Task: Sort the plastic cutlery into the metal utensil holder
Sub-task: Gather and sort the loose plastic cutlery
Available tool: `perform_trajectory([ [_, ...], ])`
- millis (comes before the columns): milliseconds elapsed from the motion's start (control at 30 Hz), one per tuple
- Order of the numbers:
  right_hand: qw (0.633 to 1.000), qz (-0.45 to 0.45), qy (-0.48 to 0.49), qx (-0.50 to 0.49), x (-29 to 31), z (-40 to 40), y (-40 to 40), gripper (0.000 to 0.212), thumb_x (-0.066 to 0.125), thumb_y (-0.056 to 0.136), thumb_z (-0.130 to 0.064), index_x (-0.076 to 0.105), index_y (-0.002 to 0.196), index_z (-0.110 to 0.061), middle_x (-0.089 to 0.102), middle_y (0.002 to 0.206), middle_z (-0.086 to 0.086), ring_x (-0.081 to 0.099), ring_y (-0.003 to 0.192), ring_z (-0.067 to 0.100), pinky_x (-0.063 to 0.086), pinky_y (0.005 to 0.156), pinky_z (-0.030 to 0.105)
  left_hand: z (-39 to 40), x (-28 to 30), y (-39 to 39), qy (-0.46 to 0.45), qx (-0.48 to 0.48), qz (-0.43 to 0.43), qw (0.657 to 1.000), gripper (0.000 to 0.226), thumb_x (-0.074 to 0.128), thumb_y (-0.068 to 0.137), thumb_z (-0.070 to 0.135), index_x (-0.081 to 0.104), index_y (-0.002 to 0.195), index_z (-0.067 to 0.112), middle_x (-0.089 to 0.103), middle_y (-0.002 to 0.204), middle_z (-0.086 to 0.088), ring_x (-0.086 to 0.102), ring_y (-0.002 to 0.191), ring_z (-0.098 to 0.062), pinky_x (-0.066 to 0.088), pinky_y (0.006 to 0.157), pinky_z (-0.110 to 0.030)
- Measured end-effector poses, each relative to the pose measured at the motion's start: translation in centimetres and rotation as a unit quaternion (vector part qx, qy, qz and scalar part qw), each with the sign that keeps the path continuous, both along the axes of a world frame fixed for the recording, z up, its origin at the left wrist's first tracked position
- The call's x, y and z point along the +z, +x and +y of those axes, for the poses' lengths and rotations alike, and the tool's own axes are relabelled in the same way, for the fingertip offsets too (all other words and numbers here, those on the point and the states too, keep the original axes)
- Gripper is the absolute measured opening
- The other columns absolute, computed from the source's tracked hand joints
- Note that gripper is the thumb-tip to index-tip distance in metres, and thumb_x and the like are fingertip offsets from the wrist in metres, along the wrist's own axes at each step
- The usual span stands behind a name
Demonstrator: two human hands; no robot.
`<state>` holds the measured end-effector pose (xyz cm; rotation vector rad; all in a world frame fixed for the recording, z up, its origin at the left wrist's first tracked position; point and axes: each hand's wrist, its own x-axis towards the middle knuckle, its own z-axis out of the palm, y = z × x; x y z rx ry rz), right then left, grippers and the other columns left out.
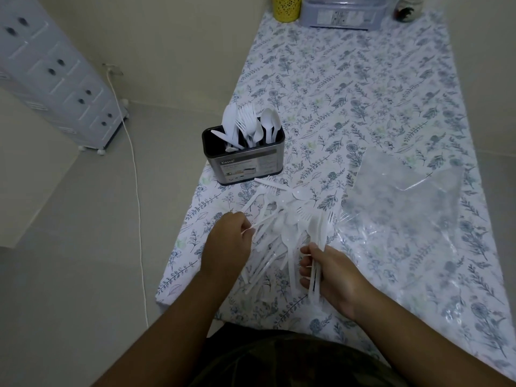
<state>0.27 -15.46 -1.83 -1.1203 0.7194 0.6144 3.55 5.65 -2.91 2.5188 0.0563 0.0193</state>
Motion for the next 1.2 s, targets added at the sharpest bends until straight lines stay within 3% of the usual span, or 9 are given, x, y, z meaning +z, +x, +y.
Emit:
perform_trajectory([
  [133, 1.000, -0.005, -0.024, 0.006, 0.1, 0.2, 0.3, 0.025, 0.046, 0.107, -0.019, 0.061, 0.119, -0.004, 0.055, 0.079, 0.010, 0.049, 0.058, 0.018, 0.042, 0.057, 0.033, -0.5, 0.5, -1.4, -0.078, 0.080, -0.013, 0.994, 0.013, 0.068, 0.091, 0.021, 0.059, 0.083, 0.019, 0.058, 0.080, 0.008, 0.055, 0.073, -0.005, 0.039, 0.060, -0.014],
  [267, 1.000, 0.002, -0.004, -0.011, 0.2, 0.3, 0.7, 0.026, 0.046, 0.106, -0.017, 0.063, 0.121, -0.005, 0.055, 0.074, 0.008, 0.047, 0.055, 0.016, 0.038, 0.055, 0.031, -2.2, 0.6, -2.6, -0.231, 0.160, 0.079, 0.956, 0.012, 0.074, 0.088, 0.027, 0.066, 0.089, 0.019, 0.066, 0.080, 0.004, 0.064, 0.073, -0.008, 0.046, 0.056, -0.008],
  [367, 1.000, -0.007, 0.003, -0.020, 0.2, 0.4, 0.8, 0.024, 0.051, 0.103, -0.016, 0.062, 0.122, -0.005, 0.056, 0.083, 0.009, 0.049, 0.058, 0.016, 0.040, 0.056, 0.031, -3.8, 0.2, -3.7, -0.252, 0.137, 0.137, 0.948, 0.014, 0.075, 0.087, 0.033, 0.068, 0.090, 0.021, 0.068, 0.082, 0.005, 0.064, 0.073, -0.005, 0.048, 0.058, -0.008],
  [500, 0.999, -0.031, 0.013, -0.021, 0.4, 0.1, 0.7, 0.015, 0.061, 0.099, -0.018, 0.065, 0.109, -0.007, 0.061, 0.086, 0.009, 0.053, 0.057, 0.014, 0.043, 0.056, 0.031, -5.5, -0.4, -4.9, -0.258, 0.081, 0.166, 0.948, 0.015, 0.075, 0.086, 0.036, 0.070, 0.089, 0.023, 0.069, 0.077, 0.004, 0.065, 0.070, -0.007, 0.049, 0.059, -0.014],
  [567, 0.999, -0.034, 0.003, -0.028, 0.3, -0.1, 0.6, 0.010, 0.062, 0.098, -0.014, 0.065, 0.106, -0.008, 0.062, 0.084, 0.008, 0.053, 0.057, 0.014, 0.043, 0.056, 0.031, -5.8, -0.6, -5.0, -0.250, 0.080, 0.162, 0.951, 0.015, 0.075, 0.086, 0.036, 0.070, 0.089, 0.022, 0.069, 0.077, 0.004, 0.064, 0.068, -0.005, 0.046, 0.057, -0.010],
  [733, 0.997, -0.005, -0.001, -0.081, -0.6, -0.9, 0.5, 0.024, 0.060, 0.095, -0.005, 0.065, 0.118, -0.010, 0.063, 0.084, 0.006, 0.050, 0.057, 0.014, 0.044, 0.055, 0.032, -5.1, -0.4, -3.7, -0.177, -0.003, 0.118, 0.977, 0.017, 0.061, 0.097, 0.032, 0.073, 0.096, 0.020, 0.065, 0.080, 0.015, 0.060, 0.077, 0.009, 0.044, 0.066, -0.005],
  [833, 0.997, -0.001, -0.008, -0.082, -0.6, -1.3, 0.3, 0.022, 0.054, 0.099, -0.007, 0.065, 0.118, -0.009, 0.061, 0.085, 0.007, 0.048, 0.058, 0.014, 0.043, 0.056, 0.030, -3.6, -1.3, -1.5, -0.077, -0.007, 0.065, 0.995, 0.019, 0.054, 0.099, 0.020, 0.069, 0.109, 0.014, 0.063, 0.097, 0.006, 0.058, 0.087, 0.000, 0.042, 0.074, -0.008],
  [967, 0.998, 0.000, -0.017, -0.060, -0.4, -1.2, 0.1, 0.020, 0.050, 0.101, -0.009, 0.066, 0.114, -0.006, 0.058, 0.083, 0.009, 0.046, 0.059, 0.016, 0.041, 0.057, 0.030, -2.2, -2.6, 1.6, 0.017, -0.007, 0.092, 0.996, 0.028, 0.050, 0.099, 0.018, 0.064, 0.123, 0.013, 0.061, 0.116, -0.007, 0.060, 0.106, -0.020, 0.048, 0.088, -0.029],
  [1200, 0.999, -0.008, -0.037, -0.025, -0.7, -1.4, 0.0, 0.022, 0.052, 0.100, -0.008, 0.067, 0.115, -0.006, 0.059, 0.083, 0.010, 0.049, 0.057, 0.014, 0.041, 0.057, 0.032, -2.6, -2.9, 3.8, 0.068, -0.050, 0.105, 0.991, 0.028, 0.048, 0.096, 0.015, 0.065, 0.118, 0.019, 0.058, 0.112, -0.007, 0.061, 0.097, -0.025, 0.055, 0.081, -0.040],
])
